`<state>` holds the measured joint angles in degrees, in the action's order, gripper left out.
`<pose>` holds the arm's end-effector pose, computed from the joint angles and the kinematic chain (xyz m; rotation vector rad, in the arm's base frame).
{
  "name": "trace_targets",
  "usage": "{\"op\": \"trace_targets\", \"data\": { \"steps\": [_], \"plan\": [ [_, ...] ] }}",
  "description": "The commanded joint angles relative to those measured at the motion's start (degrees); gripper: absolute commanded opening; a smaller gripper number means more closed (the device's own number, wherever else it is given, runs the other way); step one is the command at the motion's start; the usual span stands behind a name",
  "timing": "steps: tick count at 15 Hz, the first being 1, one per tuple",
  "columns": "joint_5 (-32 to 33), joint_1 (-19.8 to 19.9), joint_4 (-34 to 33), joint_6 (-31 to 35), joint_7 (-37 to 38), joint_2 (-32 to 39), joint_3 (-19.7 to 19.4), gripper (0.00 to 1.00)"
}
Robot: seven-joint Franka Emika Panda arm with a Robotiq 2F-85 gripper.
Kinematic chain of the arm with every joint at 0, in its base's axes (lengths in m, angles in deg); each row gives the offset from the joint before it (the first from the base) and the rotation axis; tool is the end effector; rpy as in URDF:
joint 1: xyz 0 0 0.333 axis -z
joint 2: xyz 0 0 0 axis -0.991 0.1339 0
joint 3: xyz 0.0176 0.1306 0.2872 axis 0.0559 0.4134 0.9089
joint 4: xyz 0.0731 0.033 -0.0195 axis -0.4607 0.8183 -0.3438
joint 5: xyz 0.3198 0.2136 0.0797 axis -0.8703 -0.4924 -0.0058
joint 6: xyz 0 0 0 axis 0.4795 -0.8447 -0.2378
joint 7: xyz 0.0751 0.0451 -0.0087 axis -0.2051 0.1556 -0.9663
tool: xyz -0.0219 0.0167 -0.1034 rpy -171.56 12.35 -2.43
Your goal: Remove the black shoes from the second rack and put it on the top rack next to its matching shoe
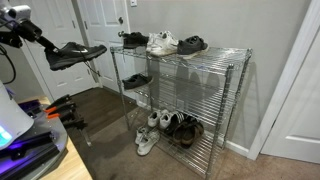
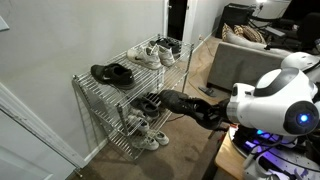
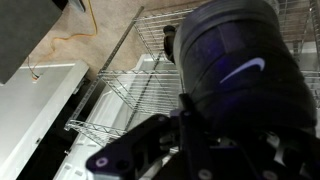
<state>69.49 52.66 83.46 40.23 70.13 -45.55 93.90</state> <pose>0.1707 0.3043 0.2903 2.5823 -0.3155 0.8703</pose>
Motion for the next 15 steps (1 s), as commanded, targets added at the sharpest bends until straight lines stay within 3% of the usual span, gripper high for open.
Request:
{"op": "trace_targets", "data": {
  "steps": [1,7,15],
  "plan": [
    [-0.8,0.9,0.1,0.1,-0.6,-0.5,1.0,0.11],
    [-0.9,1.7,-1.2,-0.8,-1.4,-1.4,0.2,0.06],
    [-2.9,6.4,-10.8,-2.0,-8.0,-5.2,-8.3,0.05]
  ]
}}
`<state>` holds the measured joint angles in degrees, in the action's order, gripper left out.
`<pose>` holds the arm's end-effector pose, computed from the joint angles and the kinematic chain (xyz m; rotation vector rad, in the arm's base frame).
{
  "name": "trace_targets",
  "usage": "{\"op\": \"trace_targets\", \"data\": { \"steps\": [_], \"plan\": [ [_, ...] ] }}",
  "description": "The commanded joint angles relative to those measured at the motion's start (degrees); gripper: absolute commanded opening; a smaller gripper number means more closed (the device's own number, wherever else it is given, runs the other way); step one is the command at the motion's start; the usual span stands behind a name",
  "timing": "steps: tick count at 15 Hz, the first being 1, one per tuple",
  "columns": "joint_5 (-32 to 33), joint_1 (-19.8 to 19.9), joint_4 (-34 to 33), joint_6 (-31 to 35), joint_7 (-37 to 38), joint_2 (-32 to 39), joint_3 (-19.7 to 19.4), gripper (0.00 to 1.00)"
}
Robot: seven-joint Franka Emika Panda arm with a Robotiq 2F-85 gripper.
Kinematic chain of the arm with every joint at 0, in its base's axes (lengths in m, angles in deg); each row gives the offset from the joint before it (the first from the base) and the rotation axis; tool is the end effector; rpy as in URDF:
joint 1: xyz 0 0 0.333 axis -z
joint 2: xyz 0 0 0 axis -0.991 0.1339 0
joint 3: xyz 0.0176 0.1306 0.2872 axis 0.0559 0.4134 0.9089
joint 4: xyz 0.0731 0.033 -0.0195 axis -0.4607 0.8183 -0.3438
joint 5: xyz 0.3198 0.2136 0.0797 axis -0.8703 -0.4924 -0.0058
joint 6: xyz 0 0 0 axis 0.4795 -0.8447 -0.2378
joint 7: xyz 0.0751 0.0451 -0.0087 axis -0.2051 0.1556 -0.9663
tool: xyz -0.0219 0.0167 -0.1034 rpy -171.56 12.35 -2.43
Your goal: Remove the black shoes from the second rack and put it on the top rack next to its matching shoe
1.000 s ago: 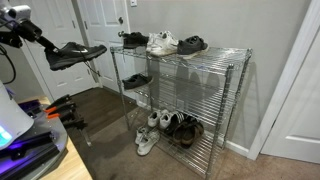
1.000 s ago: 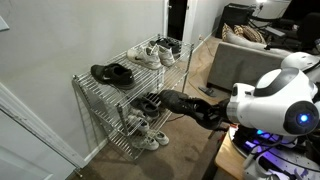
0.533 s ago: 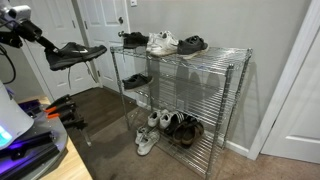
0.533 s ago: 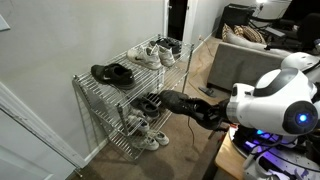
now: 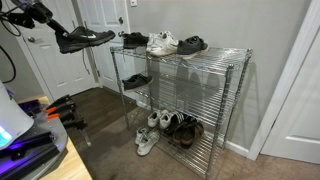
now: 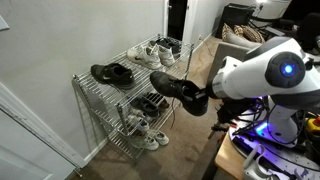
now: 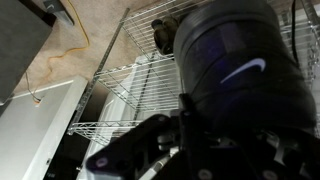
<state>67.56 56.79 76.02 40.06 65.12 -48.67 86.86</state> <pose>0.2391 0.3099 0.3654 2.6516 -0.5531 0.8816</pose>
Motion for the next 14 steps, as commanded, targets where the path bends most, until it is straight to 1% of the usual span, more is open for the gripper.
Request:
{"op": "trace_targets", "data": {
  "steps": [1,4,6,8,11,14],
  "plan": [
    [-0.6,3.3,-4.9,-1.9,-3.3,-1.4,-2.0,0.05],
    [0.5,7.0,-9.1,-1.2,-3.6,1.0,-3.4,0.05],
    [4.4,10.3,-12.7,-0.2,-2.4,3.6,-3.4,0.05],
    [8.2,12.6,-16.4,0.3,-1.7,6.7,-3.6,0.05],
    [12.4,13.8,-21.9,0.1,-0.8,13.0,-4.2,0.05],
    [15.5,12.8,-26.6,-0.4,-0.3,19.7,-5.3,0.05]
  ]
}}
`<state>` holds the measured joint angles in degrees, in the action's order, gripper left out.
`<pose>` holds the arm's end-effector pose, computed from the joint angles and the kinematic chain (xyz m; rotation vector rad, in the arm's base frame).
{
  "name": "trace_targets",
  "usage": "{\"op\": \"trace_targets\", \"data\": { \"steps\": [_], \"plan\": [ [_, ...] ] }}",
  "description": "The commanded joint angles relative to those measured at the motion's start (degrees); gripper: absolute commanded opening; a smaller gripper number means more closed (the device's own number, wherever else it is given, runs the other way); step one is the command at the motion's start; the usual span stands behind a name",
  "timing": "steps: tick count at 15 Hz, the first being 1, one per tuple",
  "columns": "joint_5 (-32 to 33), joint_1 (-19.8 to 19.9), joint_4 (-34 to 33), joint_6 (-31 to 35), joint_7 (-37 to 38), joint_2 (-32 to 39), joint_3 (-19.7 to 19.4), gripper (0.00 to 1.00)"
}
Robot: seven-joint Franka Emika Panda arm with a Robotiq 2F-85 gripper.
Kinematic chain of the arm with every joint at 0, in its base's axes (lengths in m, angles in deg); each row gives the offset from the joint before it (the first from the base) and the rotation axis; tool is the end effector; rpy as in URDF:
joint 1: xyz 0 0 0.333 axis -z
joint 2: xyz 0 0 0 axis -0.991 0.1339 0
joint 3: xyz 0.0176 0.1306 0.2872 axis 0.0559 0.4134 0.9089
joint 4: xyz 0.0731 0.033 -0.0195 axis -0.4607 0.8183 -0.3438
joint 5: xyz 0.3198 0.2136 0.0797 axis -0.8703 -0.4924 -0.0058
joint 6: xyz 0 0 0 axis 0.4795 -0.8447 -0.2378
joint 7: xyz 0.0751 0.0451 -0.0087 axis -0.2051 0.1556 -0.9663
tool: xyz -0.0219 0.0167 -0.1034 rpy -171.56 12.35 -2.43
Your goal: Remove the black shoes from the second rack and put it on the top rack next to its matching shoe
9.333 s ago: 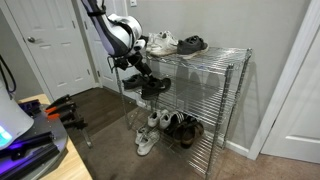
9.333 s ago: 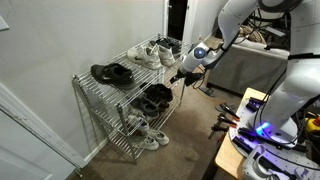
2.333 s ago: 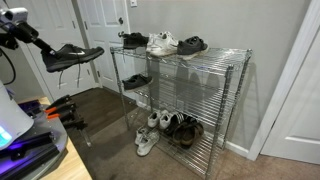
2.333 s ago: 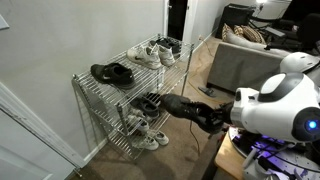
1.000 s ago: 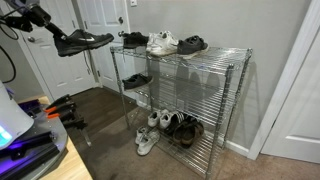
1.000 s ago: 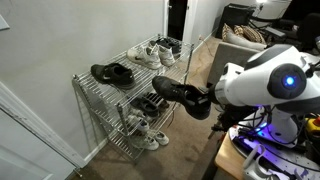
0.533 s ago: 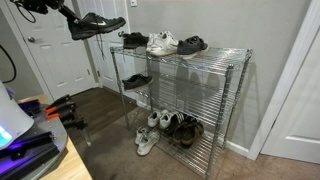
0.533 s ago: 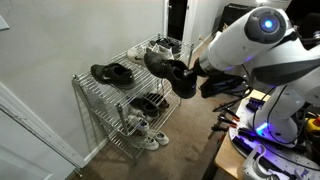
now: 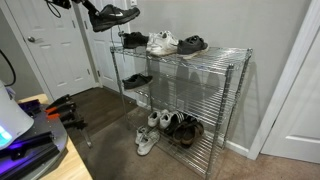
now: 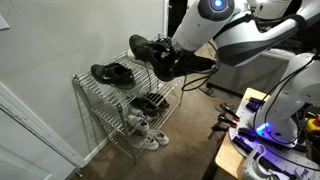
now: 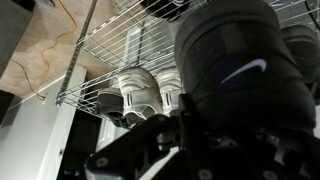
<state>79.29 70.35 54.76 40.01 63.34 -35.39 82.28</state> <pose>0.4060 0.2969 0.4473 2.6062 -0.7745 1.0108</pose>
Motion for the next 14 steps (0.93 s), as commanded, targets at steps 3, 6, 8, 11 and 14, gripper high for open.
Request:
{"op": "trace_targets", "data": {
  "steps": [3,6,8,11,14],
  "plan": [
    [6.1,-2.6,-8.3,-0.4,2.1,11.2,-2.3,0.06],
    [7.8,-4.6,-7.5,0.1,3.4,12.0,-3.9,0.05],
    [8.7,-5.7,-5.4,0.7,5.4,10.4,-4.6,0.05],
    [6.9,-6.5,-6.7,-0.1,4.0,12.6,-5.2,0.10],
    [6.9,-6.9,-6.0,-0.1,4.6,12.0,-5.1,0.10]
  ]
}}
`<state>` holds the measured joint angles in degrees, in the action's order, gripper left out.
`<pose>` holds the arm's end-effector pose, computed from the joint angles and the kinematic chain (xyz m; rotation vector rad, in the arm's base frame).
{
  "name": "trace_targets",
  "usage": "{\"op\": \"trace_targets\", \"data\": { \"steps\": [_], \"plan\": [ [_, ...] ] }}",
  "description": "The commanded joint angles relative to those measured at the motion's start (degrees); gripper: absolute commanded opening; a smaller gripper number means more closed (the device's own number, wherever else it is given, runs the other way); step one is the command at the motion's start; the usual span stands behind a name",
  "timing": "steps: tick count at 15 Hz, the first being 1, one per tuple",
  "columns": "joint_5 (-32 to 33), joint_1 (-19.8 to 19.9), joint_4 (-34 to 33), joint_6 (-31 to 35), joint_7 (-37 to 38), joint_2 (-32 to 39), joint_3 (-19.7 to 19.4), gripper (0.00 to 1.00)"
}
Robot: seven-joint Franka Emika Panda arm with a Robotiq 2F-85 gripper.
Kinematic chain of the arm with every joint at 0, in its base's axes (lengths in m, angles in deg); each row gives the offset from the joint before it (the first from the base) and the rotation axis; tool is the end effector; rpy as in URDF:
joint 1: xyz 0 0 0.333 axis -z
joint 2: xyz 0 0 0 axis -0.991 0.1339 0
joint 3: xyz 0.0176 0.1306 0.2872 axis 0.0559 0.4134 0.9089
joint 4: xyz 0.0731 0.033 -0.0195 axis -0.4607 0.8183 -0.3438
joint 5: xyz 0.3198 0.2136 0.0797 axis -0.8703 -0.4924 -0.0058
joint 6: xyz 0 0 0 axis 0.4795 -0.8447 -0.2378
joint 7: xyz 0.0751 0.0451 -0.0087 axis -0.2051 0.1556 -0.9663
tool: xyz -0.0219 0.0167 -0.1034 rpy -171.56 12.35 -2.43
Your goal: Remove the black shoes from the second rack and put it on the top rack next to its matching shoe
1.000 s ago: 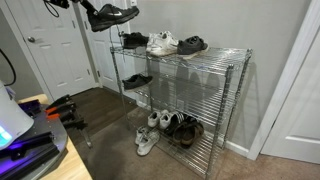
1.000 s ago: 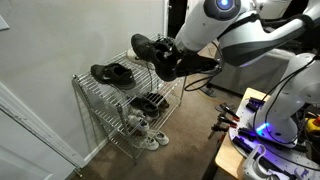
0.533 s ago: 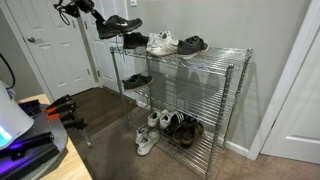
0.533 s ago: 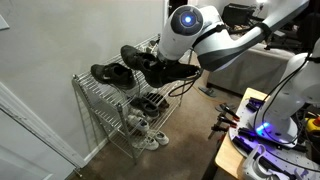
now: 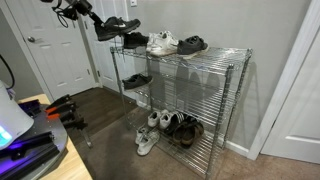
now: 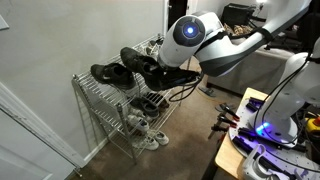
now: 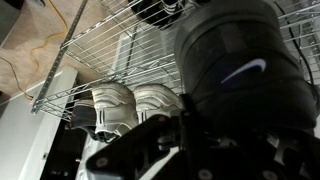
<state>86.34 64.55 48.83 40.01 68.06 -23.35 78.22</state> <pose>0.4358 0.3294 0.3974 2.6241 -0.7058 0.9849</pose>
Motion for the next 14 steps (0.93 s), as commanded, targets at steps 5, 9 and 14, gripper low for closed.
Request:
{"op": "trace_targets", "data": {
  "steps": [5,9,14],
  "plan": [
    [-2.4,0.6,-2.9,1.6,-2.1,-0.8,-3.7,0.05],
    [-6.2,2.3,-8.7,2.7,-6.8,2.0,-7.1,0.05],
    [-10.6,2.6,-17.3,2.4,-19.3,10.3,-9.3,0.05]
  ]
}}
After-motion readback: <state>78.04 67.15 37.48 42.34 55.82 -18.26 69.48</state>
